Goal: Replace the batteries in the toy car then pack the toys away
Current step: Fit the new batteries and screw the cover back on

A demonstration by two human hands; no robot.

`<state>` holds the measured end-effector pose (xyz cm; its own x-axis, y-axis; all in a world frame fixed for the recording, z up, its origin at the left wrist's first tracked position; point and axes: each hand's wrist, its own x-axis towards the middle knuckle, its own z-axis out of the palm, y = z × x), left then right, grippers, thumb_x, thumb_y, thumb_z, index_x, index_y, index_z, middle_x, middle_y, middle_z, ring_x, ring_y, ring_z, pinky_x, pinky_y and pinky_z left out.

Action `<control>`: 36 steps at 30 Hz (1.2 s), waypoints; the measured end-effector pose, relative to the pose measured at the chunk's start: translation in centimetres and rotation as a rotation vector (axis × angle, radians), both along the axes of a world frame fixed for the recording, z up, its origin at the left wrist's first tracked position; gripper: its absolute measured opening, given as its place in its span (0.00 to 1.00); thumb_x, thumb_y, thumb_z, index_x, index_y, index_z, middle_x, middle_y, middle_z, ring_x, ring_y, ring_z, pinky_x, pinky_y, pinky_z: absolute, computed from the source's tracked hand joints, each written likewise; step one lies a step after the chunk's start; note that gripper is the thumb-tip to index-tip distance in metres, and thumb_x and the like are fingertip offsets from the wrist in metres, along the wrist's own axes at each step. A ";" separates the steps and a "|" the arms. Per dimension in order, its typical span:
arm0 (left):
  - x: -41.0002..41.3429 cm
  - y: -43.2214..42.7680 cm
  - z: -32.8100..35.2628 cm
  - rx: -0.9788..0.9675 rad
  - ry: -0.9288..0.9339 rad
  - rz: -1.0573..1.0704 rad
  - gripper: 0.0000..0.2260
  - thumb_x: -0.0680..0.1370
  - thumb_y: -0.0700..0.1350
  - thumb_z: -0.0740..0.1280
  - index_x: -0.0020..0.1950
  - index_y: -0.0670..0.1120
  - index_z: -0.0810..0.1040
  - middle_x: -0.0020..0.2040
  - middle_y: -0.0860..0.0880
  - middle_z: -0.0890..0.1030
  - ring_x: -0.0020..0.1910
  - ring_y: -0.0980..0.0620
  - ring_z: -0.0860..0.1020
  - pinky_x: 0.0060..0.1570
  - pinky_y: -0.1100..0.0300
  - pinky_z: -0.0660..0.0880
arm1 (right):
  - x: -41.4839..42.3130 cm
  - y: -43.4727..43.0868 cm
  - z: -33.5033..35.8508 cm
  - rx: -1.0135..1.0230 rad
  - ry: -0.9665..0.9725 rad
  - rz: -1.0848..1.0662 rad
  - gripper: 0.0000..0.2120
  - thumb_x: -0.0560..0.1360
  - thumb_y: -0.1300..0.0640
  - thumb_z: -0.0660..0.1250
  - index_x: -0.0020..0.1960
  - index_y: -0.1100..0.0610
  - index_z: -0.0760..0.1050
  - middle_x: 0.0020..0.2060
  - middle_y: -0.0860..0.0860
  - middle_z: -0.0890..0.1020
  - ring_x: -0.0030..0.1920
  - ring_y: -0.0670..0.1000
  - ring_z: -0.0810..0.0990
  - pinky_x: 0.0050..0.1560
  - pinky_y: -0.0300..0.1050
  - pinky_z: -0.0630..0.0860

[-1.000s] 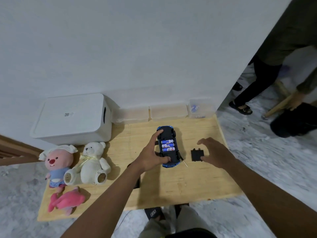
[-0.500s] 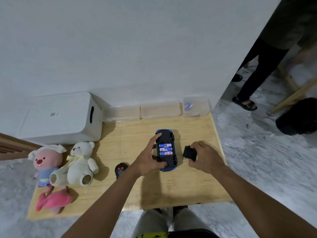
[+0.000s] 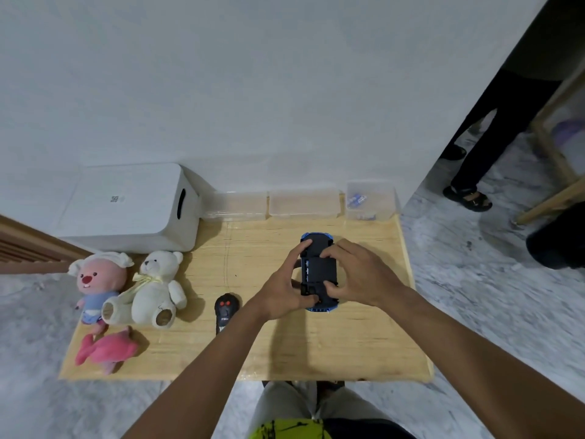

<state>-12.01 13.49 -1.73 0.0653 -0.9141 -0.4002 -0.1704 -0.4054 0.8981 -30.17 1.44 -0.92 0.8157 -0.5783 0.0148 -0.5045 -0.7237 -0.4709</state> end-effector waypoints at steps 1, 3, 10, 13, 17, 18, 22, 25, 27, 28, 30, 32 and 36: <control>-0.1 0.0 0.1 -0.001 -0.005 0.000 0.48 0.72 0.34 0.77 0.78 0.71 0.57 0.71 0.52 0.70 0.47 0.53 0.84 0.51 0.50 0.84 | 0.1 -0.1 0.1 0.009 0.001 -0.001 0.26 0.67 0.45 0.73 0.62 0.50 0.76 0.54 0.45 0.77 0.48 0.47 0.76 0.47 0.42 0.77; -0.1 0.0 0.3 -0.005 -0.016 -0.002 0.48 0.72 0.35 0.77 0.78 0.70 0.56 0.71 0.51 0.70 0.47 0.54 0.84 0.52 0.50 0.84 | 0.2 -0.2 0.2 0.043 0.007 0.004 0.26 0.68 0.44 0.73 0.64 0.49 0.75 0.55 0.44 0.75 0.48 0.44 0.74 0.49 0.43 0.78; 0.2 0.2 0.6 -0.011 -0.026 0.002 0.48 0.73 0.35 0.77 0.79 0.69 0.56 0.71 0.51 0.71 0.45 0.57 0.84 0.51 0.54 0.84 | 0.5 -0.7 0.5 0.150 0.007 0.040 0.24 0.71 0.46 0.75 0.65 0.49 0.75 0.56 0.43 0.74 0.48 0.47 0.79 0.51 0.44 0.79; 0.2 0.2 0.7 -0.014 -0.025 0.002 0.48 0.73 0.35 0.77 0.79 0.69 0.56 0.71 0.52 0.71 0.46 0.57 0.84 0.50 0.55 0.83 | 0.8 -0.8 0.6 0.167 0.016 0.038 0.24 0.70 0.47 0.75 0.64 0.49 0.75 0.54 0.44 0.74 0.47 0.48 0.78 0.51 0.45 0.78; 0.4 0.3 0.8 -0.023 -0.021 -0.006 0.48 0.72 0.33 0.75 0.79 0.68 0.56 0.73 0.53 0.69 0.54 0.56 0.79 0.49 0.60 0.81 | 1.3 -0.9 1.1 0.197 0.041 0.023 0.23 0.69 0.48 0.76 0.61 0.48 0.76 0.52 0.44 0.75 0.47 0.46 0.76 0.51 0.44 0.77; 0.4 0.3 0.9 -0.019 -0.018 -0.007 0.48 0.73 0.33 0.75 0.79 0.68 0.56 0.72 0.54 0.69 0.56 0.55 0.78 0.48 0.61 0.81 | 1.3 -1.0 1.2 0.214 0.039 0.021 0.23 0.69 0.48 0.77 0.61 0.47 0.76 0.52 0.44 0.75 0.46 0.46 0.76 0.51 0.43 0.76; 0.7 0.3 1.0 -0.009 -0.016 -0.005 0.48 0.73 0.34 0.76 0.80 0.67 0.56 0.70 0.56 0.71 0.52 0.58 0.80 0.46 0.62 0.80 | 1.3 -1.2 1.6 0.285 0.033 0.023 0.22 0.68 0.50 0.78 0.60 0.46 0.76 0.52 0.44 0.76 0.45 0.42 0.77 0.50 0.40 0.77; 0.9 0.4 1.1 -0.013 -0.028 -0.007 0.48 0.73 0.34 0.76 0.80 0.67 0.55 0.70 0.53 0.71 0.48 0.63 0.82 0.48 0.60 0.81 | 1.5 -1.2 2.0 0.309 0.024 0.012 0.22 0.68 0.51 0.79 0.59 0.47 0.77 0.52 0.45 0.77 0.44 0.42 0.77 0.50 0.42 0.78; 1.0 0.4 1.0 -0.015 -0.032 -0.003 0.48 0.73 0.34 0.76 0.79 0.68 0.55 0.70 0.52 0.71 0.47 0.61 0.83 0.49 0.58 0.82 | 1.7 -1.3 2.3 0.317 0.025 0.009 0.21 0.68 0.52 0.79 0.59 0.46 0.77 0.52 0.45 0.77 0.44 0.41 0.78 0.49 0.41 0.78; 1.1 0.4 1.0 -0.015 -0.035 0.000 0.48 0.73 0.34 0.76 0.79 0.68 0.55 0.70 0.52 0.71 0.46 0.60 0.83 0.50 0.57 0.83 | 1.8 -1.3 2.5 0.323 0.027 0.010 0.21 0.68 0.52 0.79 0.59 0.46 0.77 0.51 0.44 0.78 0.44 0.42 0.78 0.49 0.42 0.78; 1.2 0.5 1.0 -0.016 -0.048 -0.007 0.48 0.72 0.35 0.77 0.79 0.69 0.55 0.70 0.51 0.72 0.45 0.57 0.84 0.51 0.55 0.83 | 1.9 -1.3 2.8 0.340 0.038 0.008 0.20 0.68 0.52 0.79 0.58 0.47 0.78 0.50 0.45 0.79 0.43 0.42 0.79 0.49 0.42 0.79; 1.2 0.5 1.0 -0.011 -0.060 -0.016 0.49 0.72 0.35 0.77 0.79 0.70 0.55 0.71 0.51 0.72 0.45 0.55 0.84 0.51 0.54 0.84 | 2.1 -1.3 3.0 0.366 0.059 -0.014 0.19 0.69 0.53 0.79 0.58 0.48 0.80 0.49 0.46 0.80 0.42 0.44 0.81 0.48 0.43 0.80; 1.1 0.6 0.9 0.003 -0.056 -0.015 0.49 0.72 0.35 0.76 0.79 0.70 0.55 0.70 0.52 0.72 0.44 0.56 0.84 0.48 0.56 0.83 | 2.6 -1.3 3.1 0.462 0.061 -0.099 0.16 0.71 0.57 0.78 0.57 0.48 0.82 0.50 0.49 0.80 0.41 0.46 0.84 0.46 0.38 0.79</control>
